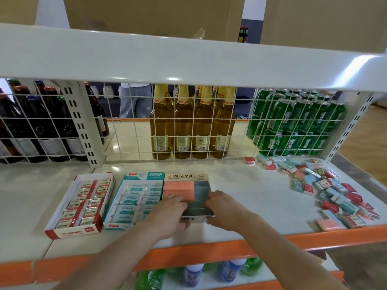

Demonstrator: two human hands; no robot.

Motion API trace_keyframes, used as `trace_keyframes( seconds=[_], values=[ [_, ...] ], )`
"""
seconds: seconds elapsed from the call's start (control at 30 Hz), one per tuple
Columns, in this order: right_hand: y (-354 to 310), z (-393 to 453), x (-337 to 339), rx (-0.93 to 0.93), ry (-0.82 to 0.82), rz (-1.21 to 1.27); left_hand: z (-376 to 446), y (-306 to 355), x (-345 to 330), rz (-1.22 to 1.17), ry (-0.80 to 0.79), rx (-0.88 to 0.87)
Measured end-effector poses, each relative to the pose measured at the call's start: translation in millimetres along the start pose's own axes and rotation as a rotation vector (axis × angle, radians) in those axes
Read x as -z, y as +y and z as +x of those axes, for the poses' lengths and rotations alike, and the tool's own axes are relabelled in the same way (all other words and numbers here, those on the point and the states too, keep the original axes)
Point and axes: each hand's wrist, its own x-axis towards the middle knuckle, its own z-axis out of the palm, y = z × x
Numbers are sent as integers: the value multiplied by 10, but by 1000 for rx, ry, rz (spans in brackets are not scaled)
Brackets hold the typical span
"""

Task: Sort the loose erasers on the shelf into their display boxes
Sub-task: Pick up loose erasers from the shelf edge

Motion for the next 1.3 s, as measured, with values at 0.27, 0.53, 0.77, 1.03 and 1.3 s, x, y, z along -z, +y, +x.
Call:
trace_keyframes(
  seconds=[0.27,0.53,0.77,1.03,1.3],
  values=[
    [-53,45,-41,2,-22,-53,41,45,-16,80,-18,-102],
    [-32,38,-63,17,2,24,88,41,-46,-22,-3,-114],
    [-32,78,-37,11,-29,93,165,41,-18,-114,-67,-74],
    [137,-77,12,-10,88,201,201,137,5,-126,-93,-72],
    [600,-382,34,-168,107,224,431,464,93,-147,-4,-96]
  ],
)
